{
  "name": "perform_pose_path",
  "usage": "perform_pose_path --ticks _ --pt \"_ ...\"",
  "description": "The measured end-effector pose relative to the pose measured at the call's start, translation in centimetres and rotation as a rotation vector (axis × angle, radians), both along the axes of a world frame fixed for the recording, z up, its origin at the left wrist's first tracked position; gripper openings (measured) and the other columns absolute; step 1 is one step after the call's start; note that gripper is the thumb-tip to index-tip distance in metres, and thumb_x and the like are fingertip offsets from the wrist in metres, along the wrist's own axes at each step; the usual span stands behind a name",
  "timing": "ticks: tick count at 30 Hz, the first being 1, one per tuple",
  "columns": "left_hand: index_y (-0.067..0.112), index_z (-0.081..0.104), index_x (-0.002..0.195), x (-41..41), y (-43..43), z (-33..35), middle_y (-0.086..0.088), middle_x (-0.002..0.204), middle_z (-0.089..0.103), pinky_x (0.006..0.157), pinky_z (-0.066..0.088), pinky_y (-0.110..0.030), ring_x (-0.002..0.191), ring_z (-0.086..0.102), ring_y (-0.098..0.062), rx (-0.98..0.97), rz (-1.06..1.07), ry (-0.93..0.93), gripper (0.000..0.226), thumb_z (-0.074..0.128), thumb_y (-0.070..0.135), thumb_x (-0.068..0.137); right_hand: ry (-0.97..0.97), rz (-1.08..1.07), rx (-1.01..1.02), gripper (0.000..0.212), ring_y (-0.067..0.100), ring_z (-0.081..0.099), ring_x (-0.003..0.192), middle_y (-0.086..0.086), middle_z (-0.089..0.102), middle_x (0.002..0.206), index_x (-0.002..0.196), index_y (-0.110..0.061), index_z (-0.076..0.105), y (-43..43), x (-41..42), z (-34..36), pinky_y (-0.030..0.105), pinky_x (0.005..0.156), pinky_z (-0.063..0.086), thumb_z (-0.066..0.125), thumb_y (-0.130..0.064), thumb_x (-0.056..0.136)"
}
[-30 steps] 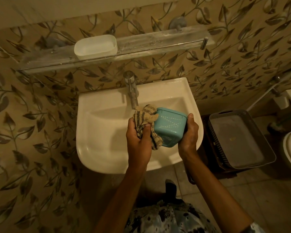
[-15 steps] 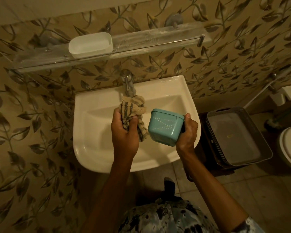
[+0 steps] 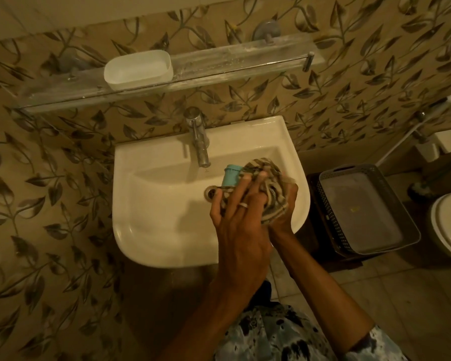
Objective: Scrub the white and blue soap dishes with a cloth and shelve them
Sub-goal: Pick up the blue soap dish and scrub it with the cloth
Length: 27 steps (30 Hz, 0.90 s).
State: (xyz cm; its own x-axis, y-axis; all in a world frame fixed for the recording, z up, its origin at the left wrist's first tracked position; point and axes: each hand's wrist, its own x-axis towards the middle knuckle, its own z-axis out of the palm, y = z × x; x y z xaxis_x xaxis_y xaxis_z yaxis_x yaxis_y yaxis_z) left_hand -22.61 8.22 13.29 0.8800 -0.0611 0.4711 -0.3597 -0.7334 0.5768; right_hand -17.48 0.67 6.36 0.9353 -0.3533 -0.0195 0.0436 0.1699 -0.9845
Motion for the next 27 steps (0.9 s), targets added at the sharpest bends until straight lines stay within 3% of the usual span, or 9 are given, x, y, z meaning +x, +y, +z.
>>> perform_pose_path --ticks 2,4,6,11,14,17,19,22,27 --pt "0.019 0.043 0.122 -0.1 0.1 -0.2 -0.001 0.133 0.058 0.11 0.029 -0.048 0.132 0.043 -0.016 0.067 -0.029 -0.019 0.039 0.046 0.011 0.083 0.102 0.033 -0.016 0.033 0.003 0.059 0.102 0.016 0.062 0.114 0.119 0.004 0.051 0.1 -0.9 -0.4 0.028 0.095 0.049 0.053 -0.014 0.091" --pt "0.016 0.043 0.125 0.4 0.7 -0.4 -0.008 0.131 0.059 0.108 0.032 -0.052 0.13 0.04 -0.014 -0.004 0.02 0.019 0.044 0.05 0.004 0.083 0.006 -0.062 0.061 0.031 -0.013 0.059 0.075 0.002 0.063 0.078 0.086 -0.016 0.06 0.1 -0.2 0.5 0.009 0.071 0.049 0.041 0.007 0.094" --pt "0.013 0.047 0.127 1.3 1.7 0.1 -0.014 0.127 0.058 0.102 0.043 -0.05 0.122 0.043 -0.013 -0.198 0.117 0.167 0.045 0.049 -0.002 0.085 -0.05 -0.088 0.104 0.053 -0.012 0.051 0.049 -0.012 0.051 0.048 0.052 -0.025 0.053 0.1 0.9 1.3 0.004 0.05 0.04 0.035 -0.003 0.096" --pt "0.007 0.049 0.129 3.4 3.1 1.1 -0.005 0.12 0.061 0.09 0.053 -0.025 0.11 0.06 -0.016 -0.529 0.224 0.317 0.039 0.049 0.002 0.09 -0.03 -0.163 0.096 0.049 -0.007 0.053 0.048 -0.014 0.057 0.05 0.052 -0.029 0.062 0.7 1.0 2.0 0.01 0.045 0.039 0.036 -0.029 0.093" --pt "0.014 0.049 0.129 1.7 1.1 1.1 -0.007 0.13 0.056 0.098 0.049 -0.039 0.122 0.051 -0.02 -0.439 0.224 0.279 0.043 0.049 0.004 0.087 -0.008 -0.171 0.009 0.051 0.0 0.045 0.045 -0.006 0.051 0.047 0.05 -0.016 0.056 0.3 1.6 2.4 0.02 0.045 0.037 0.038 -0.026 0.097" --pt "0.023 0.044 0.123 0.0 -0.9 0.9 -0.004 0.133 0.054 0.112 0.028 -0.045 0.133 0.036 -0.017 -0.22 0.099 0.124 0.045 0.042 0.012 0.08 0.062 -0.049 -0.025 0.019 0.004 0.054 0.064 0.013 0.064 0.079 0.086 0.008 0.061 -0.3 0.5 0.7 0.029 0.062 0.049 0.054 -0.008 0.094" --pt "0.02 0.045 0.12 0.2 -0.9 0.6 -0.001 0.127 0.057 0.111 0.028 -0.05 0.132 0.035 -0.011 -0.144 0.027 0.032 0.042 0.041 0.014 0.078 0.135 -0.022 0.01 0.015 -0.004 0.058 0.073 0.002 0.07 0.099 0.107 0.0 0.057 -0.1 -0.5 0.9 0.019 0.074 0.05 0.05 0.001 0.094" --pt "0.023 0.045 0.131 1.2 1.1 0.0 0.001 0.132 0.049 0.105 0.038 -0.054 0.131 0.033 -0.007 -0.27 0.069 0.129 0.056 0.044 0.002 0.079 -0.018 -0.148 -0.084 0.036 0.0 0.041 0.048 -0.003 0.051 0.052 0.057 -0.002 0.048 0.1 0.5 2.0 0.023 0.048 0.036 0.041 -0.006 0.091" --pt "0.002 0.054 0.124 3.9 3.5 0.0 -0.011 0.117 0.063 0.088 0.052 -0.023 0.109 0.061 -0.018 -0.54 0.218 0.275 0.04 0.047 -0.007 0.086 -0.001 -0.129 -0.054 0.043 0.006 0.042 0.047 -0.008 0.044 0.048 0.054 -0.012 0.042 0.3 0.5 2.4 0.024 0.047 0.03 0.035 -0.028 0.094"
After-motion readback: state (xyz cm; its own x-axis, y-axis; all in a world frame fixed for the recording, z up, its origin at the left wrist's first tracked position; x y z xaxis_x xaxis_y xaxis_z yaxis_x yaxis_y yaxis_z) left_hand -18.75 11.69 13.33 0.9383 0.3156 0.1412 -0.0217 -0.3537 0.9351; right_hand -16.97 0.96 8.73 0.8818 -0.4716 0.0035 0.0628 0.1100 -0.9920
